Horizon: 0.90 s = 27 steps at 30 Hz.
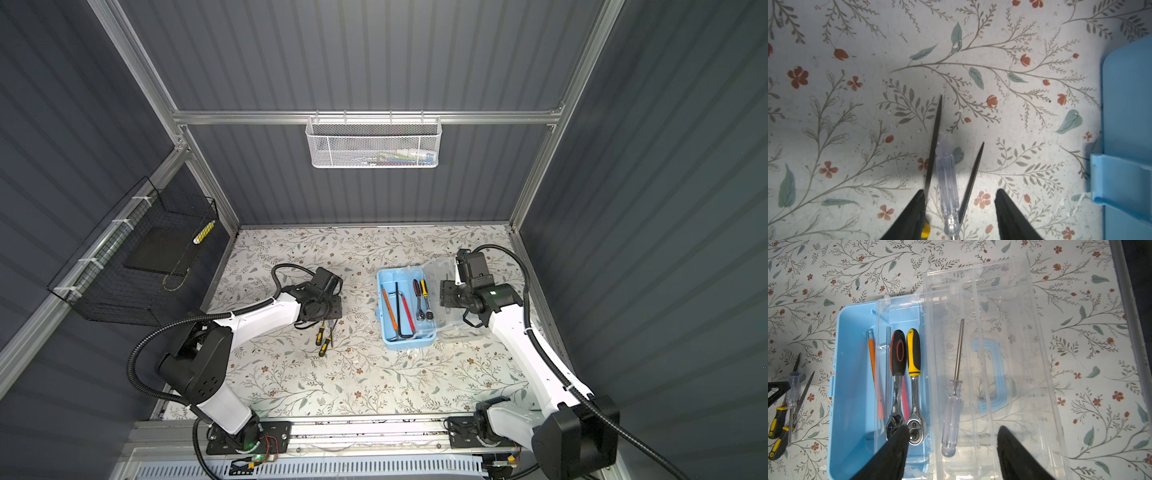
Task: Pack the tool kit
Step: 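Grasp the second clear-handled screwdriver with the left gripper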
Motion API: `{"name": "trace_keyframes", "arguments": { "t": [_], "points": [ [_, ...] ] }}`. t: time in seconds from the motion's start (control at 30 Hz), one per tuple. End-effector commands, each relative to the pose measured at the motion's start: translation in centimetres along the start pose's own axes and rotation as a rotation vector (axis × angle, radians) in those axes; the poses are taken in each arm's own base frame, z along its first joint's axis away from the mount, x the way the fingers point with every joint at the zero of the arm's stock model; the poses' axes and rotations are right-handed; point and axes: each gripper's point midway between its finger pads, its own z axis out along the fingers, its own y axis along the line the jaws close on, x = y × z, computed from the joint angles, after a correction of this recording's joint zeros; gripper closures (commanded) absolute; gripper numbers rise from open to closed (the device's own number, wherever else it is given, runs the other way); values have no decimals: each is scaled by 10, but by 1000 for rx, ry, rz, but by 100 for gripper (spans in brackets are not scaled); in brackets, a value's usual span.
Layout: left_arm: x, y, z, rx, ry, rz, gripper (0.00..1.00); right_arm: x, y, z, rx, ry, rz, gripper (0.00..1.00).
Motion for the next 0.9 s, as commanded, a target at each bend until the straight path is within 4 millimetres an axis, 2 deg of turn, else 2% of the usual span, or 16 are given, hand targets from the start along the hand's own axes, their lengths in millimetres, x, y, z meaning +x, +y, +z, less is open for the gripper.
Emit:
{"name": "trace_keyframes", "arguments": {
  "t": [0.0, 0.13, 0.23, 0.37, 0.87],
  "points": [
    [15, 1, 7, -5, 51, 3, 50, 1, 3, -3, -18, 5, 12, 31],
    [20, 1, 14, -6, 73, 8, 59, 1, 3, -5, -20, 3, 13, 31],
    [23, 2, 17, -8, 84, 11, 60, 1, 2, -7, -16, -2, 13, 31],
    [26, 1, 22, -6, 94, 19, 67, 2, 2, -8, -15, 0, 13, 31],
    [35, 4, 31, -14, 127, 37, 67, 2, 3, -8, -24, 2, 19, 31]
  ]
}}
